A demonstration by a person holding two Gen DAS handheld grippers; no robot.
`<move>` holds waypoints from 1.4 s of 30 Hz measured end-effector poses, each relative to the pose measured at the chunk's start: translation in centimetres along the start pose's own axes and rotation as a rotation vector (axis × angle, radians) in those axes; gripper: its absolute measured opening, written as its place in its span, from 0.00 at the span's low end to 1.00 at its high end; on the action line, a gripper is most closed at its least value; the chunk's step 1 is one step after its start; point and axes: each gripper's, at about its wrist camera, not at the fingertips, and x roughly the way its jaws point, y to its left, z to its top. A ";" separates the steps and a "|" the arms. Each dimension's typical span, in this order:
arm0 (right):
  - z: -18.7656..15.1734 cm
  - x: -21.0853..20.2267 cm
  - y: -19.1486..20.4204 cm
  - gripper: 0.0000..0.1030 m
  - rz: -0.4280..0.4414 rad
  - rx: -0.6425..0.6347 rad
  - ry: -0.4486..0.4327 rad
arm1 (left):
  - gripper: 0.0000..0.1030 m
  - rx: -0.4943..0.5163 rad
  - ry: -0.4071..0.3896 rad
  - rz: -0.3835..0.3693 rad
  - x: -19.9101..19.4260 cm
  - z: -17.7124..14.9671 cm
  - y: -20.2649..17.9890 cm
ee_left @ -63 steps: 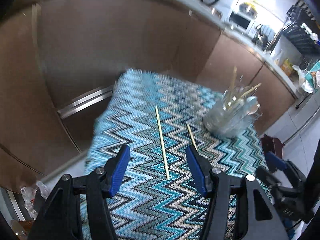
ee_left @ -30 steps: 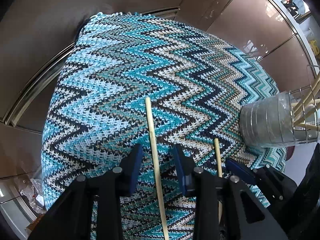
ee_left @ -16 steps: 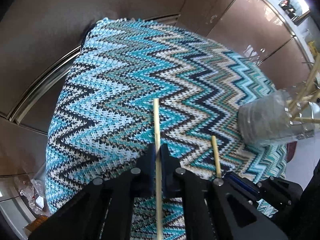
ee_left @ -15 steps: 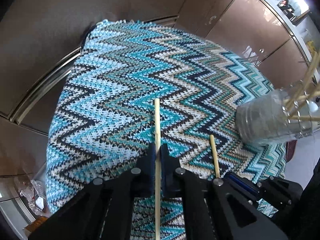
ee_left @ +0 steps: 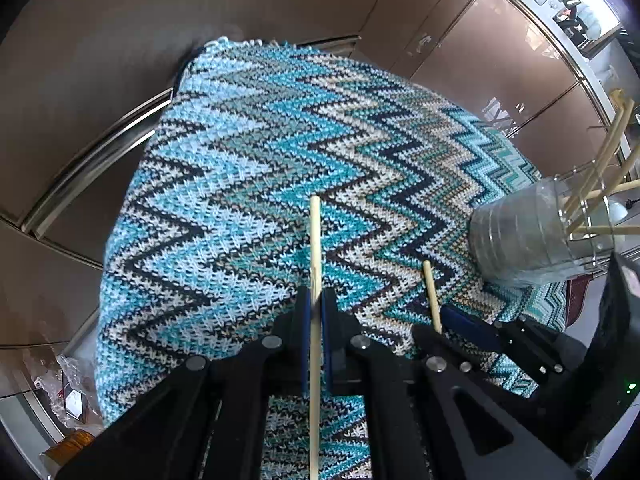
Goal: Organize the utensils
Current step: 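Close the right tool on one chopstick while the left closes on the other, then lift both chopsticks and carry them over the wire basket with both tools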
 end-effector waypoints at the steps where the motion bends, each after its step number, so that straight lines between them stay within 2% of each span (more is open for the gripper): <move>1: 0.1 0.0 0.0 0.20 -0.004 -0.008 0.003 | 0.04 0.000 0.003 -0.001 0.2 0.0 0.0; 3: 0.1 0.0 -0.1 0.10 -0.001 -0.011 0.005 | 0.04 0.001 0.007 -0.006 0.3 -0.3 -0.1; 8: -0.7 -0.9 -0.9 0.05 0.038 0.021 -0.012 | 0.04 0.007 -0.006 -0.019 -0.5 -1.1 -0.5; 15: -2.8 -5.6 -0.6 0.05 0.085 0.032 -0.097 | 0.04 0.020 -0.079 -0.039 -4.1 -3.3 -1.1; 22: -5.8 -12.5 0.7 0.05 0.114 0.016 -0.252 | 0.04 0.046 -0.197 -0.058 -9.2 -7.2 -1.8; 29: -9.9 -18.0 2.1 0.05 0.103 0.004 -0.383 | 0.04 0.070 -0.291 -0.072 -13.1 -11.0 -3.0; 37: -13.7 -22.7 2.8 0.05 0.108 0.022 -0.512 | 0.04 0.113 -0.411 -0.065 -17.5 -15.2 -5.3; 42: -16.2 -25.6 2.2 0.05 0.101 0.047 -0.584 | 0.04 0.164 -0.493 -0.023 -19.8 -17.4 -7.2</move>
